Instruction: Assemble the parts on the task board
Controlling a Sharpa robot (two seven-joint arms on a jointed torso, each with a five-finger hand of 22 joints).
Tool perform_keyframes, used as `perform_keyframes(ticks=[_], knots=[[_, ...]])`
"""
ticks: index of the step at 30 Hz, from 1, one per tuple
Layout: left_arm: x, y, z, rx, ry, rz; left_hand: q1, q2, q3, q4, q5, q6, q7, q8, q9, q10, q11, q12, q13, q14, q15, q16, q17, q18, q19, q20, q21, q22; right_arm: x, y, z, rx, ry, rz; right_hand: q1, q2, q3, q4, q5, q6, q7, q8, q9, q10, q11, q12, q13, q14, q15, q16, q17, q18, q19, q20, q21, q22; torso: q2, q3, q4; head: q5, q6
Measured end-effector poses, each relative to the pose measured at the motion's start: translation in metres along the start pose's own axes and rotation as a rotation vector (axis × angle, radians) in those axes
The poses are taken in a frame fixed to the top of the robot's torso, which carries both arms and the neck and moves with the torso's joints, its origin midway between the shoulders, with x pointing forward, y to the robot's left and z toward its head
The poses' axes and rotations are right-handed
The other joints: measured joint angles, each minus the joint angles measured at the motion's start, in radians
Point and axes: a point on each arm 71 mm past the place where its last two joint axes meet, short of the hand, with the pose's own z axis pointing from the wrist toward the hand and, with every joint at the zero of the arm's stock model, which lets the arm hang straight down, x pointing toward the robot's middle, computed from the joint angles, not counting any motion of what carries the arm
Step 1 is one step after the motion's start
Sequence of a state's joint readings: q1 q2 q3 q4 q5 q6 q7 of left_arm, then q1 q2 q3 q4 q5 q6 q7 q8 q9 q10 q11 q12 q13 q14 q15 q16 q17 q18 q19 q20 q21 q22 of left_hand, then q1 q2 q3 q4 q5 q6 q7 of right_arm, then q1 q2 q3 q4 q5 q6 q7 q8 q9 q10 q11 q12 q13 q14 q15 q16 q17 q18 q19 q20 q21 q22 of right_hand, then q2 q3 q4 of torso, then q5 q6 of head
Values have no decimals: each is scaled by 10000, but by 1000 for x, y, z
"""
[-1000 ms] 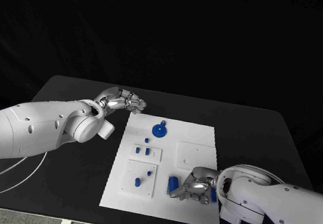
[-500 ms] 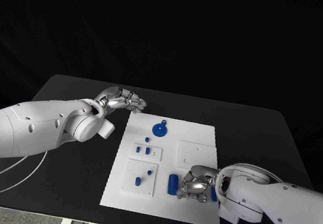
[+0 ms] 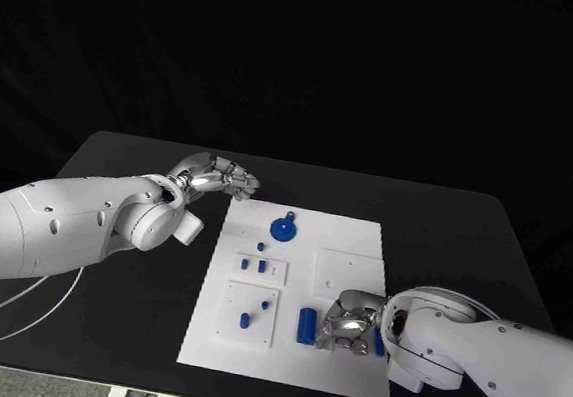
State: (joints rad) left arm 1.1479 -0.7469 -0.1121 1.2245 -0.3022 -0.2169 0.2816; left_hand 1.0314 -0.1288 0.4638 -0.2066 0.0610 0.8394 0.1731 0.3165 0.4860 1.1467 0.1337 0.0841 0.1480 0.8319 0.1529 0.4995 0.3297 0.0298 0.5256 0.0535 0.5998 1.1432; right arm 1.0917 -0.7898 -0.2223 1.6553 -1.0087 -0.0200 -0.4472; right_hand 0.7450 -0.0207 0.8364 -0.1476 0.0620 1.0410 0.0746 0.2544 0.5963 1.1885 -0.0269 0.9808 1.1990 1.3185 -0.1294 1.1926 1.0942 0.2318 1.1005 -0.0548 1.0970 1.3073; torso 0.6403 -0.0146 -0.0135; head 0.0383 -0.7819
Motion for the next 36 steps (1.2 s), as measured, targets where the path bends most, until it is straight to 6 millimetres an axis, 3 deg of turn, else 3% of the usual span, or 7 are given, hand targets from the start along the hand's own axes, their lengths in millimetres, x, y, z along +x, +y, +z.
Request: perform_keyframes(ticks=[7, 15, 20, 24, 28, 36], knots=[[-1, 0, 0, -19, -9, 3, 0, 0, 0, 0, 0, 0, 0, 0, 1, 0, 0, 0, 0, 0, 0, 0, -1, 0, 0, 0, 0, 9, 0, -2, 0, 103, 51, -37, -555, -557, -771, -240, 0, 0, 0, 0, 5, 0, 0, -19, 42, 15, 14, 0, -8, 4, 0, 1, 57, 8, 0, -1, 0, 7, -12], [-1, 1, 0, -41, -6, 4, 0, 0, 0, 0, 0, 0, 0, 0, -3, 0, 0, 0, 1, 0, 0, -41, -2, 0, 0, 0, 0, 8, 1, -3, -2, 109, 106, -52, -494, -876, -1759, -982, 0, 1, 1, 0, 44, 0, 0, -21, 80, 16, 15, 0, -8, 6, 0, 0, 57, 8, 0, 2, -6, 13, -17], [-1, 1, -1, -55, -4, 4, 0, 0, 0, 0, 0, 0, 0, 0, -9, 0, 0, 0, 1, 0, 0, -41, 2, 0, 0, 0, 0, 8, 2, -1, -2, 68, 123, -129, -414, -956, -2011, -1199, -11, 1, 1, 0, 48, -1, 0, -22, 98, 17, 16, 0, -14, 6, 0, 1, 57, 8, 0, 6, -8, 15, -17], [-1, 1, -1, -61, 8, 1, 0, 0, 0, 0, 0, 0, 0, 0, -9, 0, 0, 0, -7, 0, 0, -41, 7, 0, 0, 0, 1, 8, 1, 3, 1, 47, 47, -353, -391, -954, -2389, -1309, -77, 1, 1, 1, 66, -1, 1, -29, 112, 18, 17, 0, -14, 6, 0, 1, 57, 7, 1, 6, -7, 11, -26], [-1, 1, -1, -68, 13, -1, 0, 0, 0, 0, 0, 0, 0, 0, -9, 0, 0, 0, -7, 0, 0, -41, 6, 0, 0, 0, 1, 9, 1, 6, 3, 78, -114, -698, -110, -673, -2332, -1252, -77, 41, -25, 3, 98, 35, -36, -32, 111, 14, 12, 0, -14, 7, -11, -61, 57, 7, 1, 6, -5, -6, -28], [-1, 1, -1, -86, 8, 0, 0, 0, 0, 0, 0, 0, 0, 0, -8, -37, 37, 0, -7, 0, 0, -41, 5, 0, 0, 0, 1, 16, -1, 7, 5, 238, -351, -1010, -187, -548, -2262, -1002, -77, 41, -25, 3, 105, 35, -36, -32, 113, -4, -5, 0, -23, 7, 0, -75, 55, 7, 7, 5, 3, 1, -38]])
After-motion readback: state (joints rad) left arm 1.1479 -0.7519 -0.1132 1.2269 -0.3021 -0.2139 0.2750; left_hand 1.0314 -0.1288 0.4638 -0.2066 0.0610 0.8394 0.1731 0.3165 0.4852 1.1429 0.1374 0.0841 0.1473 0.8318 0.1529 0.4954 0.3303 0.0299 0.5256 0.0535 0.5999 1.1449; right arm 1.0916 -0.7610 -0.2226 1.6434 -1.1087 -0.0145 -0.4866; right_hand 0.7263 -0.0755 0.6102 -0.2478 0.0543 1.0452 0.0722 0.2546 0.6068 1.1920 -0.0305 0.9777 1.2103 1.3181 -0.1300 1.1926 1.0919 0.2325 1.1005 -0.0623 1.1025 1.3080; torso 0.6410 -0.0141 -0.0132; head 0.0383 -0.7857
